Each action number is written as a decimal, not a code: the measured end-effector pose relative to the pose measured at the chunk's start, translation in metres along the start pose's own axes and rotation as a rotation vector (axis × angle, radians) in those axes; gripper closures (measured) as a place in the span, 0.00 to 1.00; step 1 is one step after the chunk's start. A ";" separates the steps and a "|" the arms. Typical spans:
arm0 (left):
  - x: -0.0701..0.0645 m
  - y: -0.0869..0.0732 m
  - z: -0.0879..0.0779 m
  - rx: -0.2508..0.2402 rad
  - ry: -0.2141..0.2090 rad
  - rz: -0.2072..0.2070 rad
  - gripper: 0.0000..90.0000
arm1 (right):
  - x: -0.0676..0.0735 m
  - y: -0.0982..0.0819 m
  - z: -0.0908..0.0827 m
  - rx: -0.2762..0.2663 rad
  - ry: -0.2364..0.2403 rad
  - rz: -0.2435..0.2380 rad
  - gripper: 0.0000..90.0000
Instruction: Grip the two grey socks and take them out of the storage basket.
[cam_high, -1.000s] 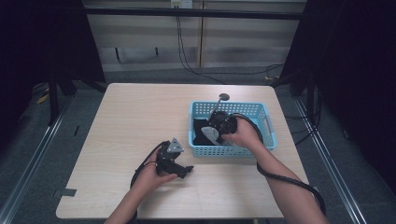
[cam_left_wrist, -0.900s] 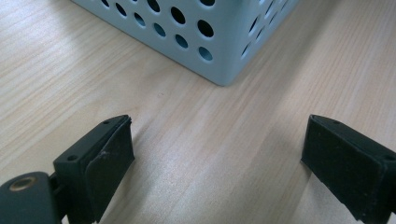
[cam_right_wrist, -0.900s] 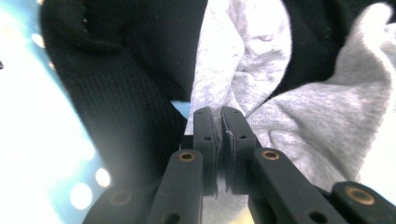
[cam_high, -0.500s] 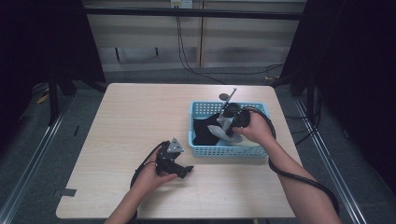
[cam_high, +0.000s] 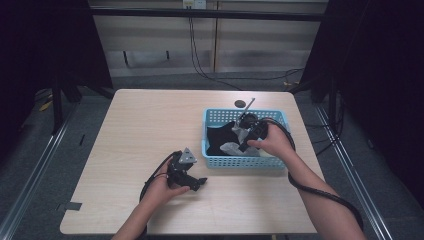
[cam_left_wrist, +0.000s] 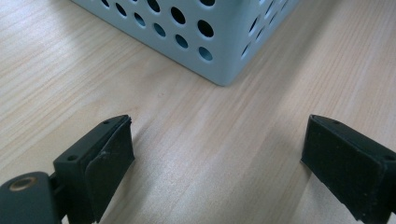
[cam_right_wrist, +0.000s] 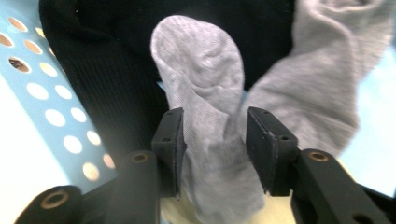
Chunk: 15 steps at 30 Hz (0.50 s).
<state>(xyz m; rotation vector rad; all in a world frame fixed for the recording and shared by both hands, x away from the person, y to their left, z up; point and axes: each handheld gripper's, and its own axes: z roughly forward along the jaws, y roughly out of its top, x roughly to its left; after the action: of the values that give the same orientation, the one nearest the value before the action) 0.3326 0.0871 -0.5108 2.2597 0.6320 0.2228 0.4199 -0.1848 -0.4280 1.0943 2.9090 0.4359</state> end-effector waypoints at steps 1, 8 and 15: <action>0.000 0.000 0.000 0.000 0.000 0.000 0.09 | 0.001 0.001 0.003 0.007 0.006 -0.002 0.61; 0.000 0.000 0.000 0.002 0.001 -0.003 0.09 | 0.006 0.005 0.029 0.073 0.016 -0.031 0.63; 0.000 0.000 0.000 0.001 0.001 -0.002 0.09 | 0.007 0.008 0.026 0.093 0.019 -0.044 0.90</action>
<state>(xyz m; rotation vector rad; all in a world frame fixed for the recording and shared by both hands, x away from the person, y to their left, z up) 0.3324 0.0871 -0.5107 2.2600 0.6344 0.2229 0.4218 -0.1678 -0.4500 1.0399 2.9909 0.3150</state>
